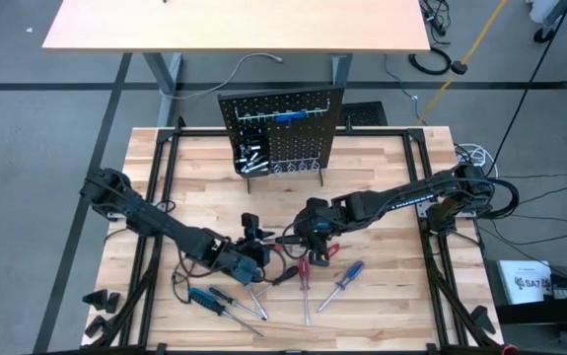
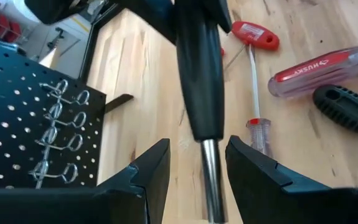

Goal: Hang tools onto peg board
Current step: Hang the black screwdriver on the pegboard

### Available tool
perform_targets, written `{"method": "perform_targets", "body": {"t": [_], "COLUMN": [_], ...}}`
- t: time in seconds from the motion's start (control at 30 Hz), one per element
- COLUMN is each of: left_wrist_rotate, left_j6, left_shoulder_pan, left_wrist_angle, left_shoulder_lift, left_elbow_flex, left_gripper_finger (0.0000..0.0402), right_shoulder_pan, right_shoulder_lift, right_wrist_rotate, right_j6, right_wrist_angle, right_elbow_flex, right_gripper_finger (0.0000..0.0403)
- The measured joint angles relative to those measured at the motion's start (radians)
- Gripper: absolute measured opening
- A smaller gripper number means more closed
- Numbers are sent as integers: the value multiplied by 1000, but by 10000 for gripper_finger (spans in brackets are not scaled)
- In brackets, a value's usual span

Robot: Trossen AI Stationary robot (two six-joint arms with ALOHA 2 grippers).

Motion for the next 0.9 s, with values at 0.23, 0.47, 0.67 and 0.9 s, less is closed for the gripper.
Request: {"method": "perform_targets", "body": {"t": [0.23, 0.47, 0.67, 0.9], "left_wrist_rotate": [101, 137, 141, 140], "left_j6": [-75, -122, -122, -122], "left_shoulder_pan": [29, 54, 53, 54], "left_wrist_angle": [-27, -75, -73, -72], "left_shoulder_lift": [0, 0, 0, 0], "left_elbow_flex": [0, 0, 0, 0], "left_gripper_finger": [158, 157, 136, 51], "right_shoulder_pan": [3, 3, 3, 4], "right_shoulder_lift": [0, 0, 0, 0], "right_wrist_rotate": [31, 46, 46, 41], "right_j6": [1, 5, 6, 5], "right_wrist_angle": [-9, -9, -8, -9], "right_elbow_flex": [0, 0, 0, 0], "right_gripper_finger": [109, 109, 109, 109]}}
